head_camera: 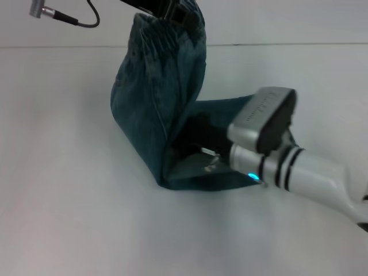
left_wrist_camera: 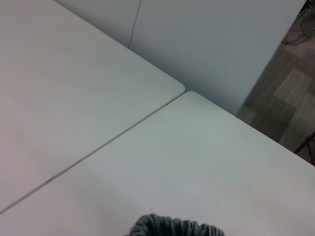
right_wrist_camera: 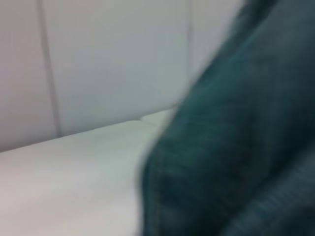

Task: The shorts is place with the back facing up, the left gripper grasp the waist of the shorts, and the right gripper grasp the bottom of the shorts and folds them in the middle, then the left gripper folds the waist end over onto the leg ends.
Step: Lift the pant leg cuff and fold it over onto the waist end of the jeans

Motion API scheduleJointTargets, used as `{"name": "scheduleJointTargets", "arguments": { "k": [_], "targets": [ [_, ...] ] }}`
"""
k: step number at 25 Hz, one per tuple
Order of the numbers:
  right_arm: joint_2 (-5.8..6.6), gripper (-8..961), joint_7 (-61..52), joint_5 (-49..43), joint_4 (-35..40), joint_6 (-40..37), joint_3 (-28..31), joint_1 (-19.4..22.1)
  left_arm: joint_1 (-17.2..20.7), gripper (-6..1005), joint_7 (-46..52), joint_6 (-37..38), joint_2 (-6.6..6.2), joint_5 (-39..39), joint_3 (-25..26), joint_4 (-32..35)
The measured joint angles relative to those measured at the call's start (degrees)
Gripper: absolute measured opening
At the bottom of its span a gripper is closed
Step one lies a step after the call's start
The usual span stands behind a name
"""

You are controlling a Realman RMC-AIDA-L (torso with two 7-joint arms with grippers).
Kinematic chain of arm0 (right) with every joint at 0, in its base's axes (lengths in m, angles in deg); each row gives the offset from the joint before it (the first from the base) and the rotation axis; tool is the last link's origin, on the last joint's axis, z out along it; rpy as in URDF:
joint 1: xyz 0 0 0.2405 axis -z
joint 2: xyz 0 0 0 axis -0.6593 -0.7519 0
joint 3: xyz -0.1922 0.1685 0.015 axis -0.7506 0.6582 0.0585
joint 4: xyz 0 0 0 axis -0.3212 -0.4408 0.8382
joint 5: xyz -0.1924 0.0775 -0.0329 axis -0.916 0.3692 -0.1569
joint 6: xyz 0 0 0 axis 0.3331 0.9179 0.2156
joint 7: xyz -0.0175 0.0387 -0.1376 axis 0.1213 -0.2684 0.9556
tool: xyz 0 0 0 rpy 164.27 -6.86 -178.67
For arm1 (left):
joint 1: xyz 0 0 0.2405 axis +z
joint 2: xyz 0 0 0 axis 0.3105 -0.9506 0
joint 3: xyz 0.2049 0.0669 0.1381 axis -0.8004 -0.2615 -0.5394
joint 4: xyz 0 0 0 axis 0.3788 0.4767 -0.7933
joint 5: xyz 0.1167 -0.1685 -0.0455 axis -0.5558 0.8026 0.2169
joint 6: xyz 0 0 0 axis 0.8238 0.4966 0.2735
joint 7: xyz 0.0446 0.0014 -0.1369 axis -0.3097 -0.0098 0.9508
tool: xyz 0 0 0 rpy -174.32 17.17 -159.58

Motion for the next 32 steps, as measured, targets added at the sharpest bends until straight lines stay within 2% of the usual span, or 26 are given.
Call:
{"name": "scheduleJointTargets", "arguments": {
  "k": [5,8,9,10,11,15,20,24,28,32],
  "targets": [
    [0.42,21,0.61,0.29,3.44,-5.45,4.18,6.75,0.71,121,-1.19,-0.63,1.17,0.00,-0.02,-0.08],
    [0.69,21,0.16,0.47,5.48,-11.16,8.62,10.77,0.87,125,-2.58,-1.22,2.55,0.00,-0.09,-0.36],
    [0.74,21,-0.10,0.55,6.18,-13.94,10.93,12.43,0.87,126,-2.58,-1.22,2.55,0.00,-0.09,-0.36],
    [0.77,20,-0.19,0.73,6.62,-16.24,13.17,13.69,0.89,127,-3.04,-1.68,3.18,0.00,-0.16,-0.53],
    [0.79,20,-0.23,1.13,6.97,-18.63,15.37,15.01,0.93,128,-3.96,-3.19,4.71,-0.01,-0.47,-0.98],
    [0.90,20,-0.23,7.08,7.64,-24.51,22.53,18.37,0.72,133,-5.48,-7.45,7.18,0.01,-2.33,-4.06],
    [0.98,20,-1.43,17.54,9.12,-26.24,23.66,19.65,0.30,139,-5.73,-13.75,7.85,2.50,-7.56,-10.74],
    [1.03,20,-4.12,19.12,10.72,-25.89,23.48,19.85,-0.69,143,-7.28,-23.16,8.11,9.07,-13.90,-20.67],
    [1.04,20,-4.29,19.14,10.76,-25.28,23.21,19.69,-0.92,148,-8.11,-30.10,8.47,13.97,-20.49,-24.88],
    [0.99,20,-4.37,18.70,10.41,-24.35,22.87,19.32,0.36,298,-10.07,-32.23,8.48,19.10,-23.64,-25.03]
  ]
}}
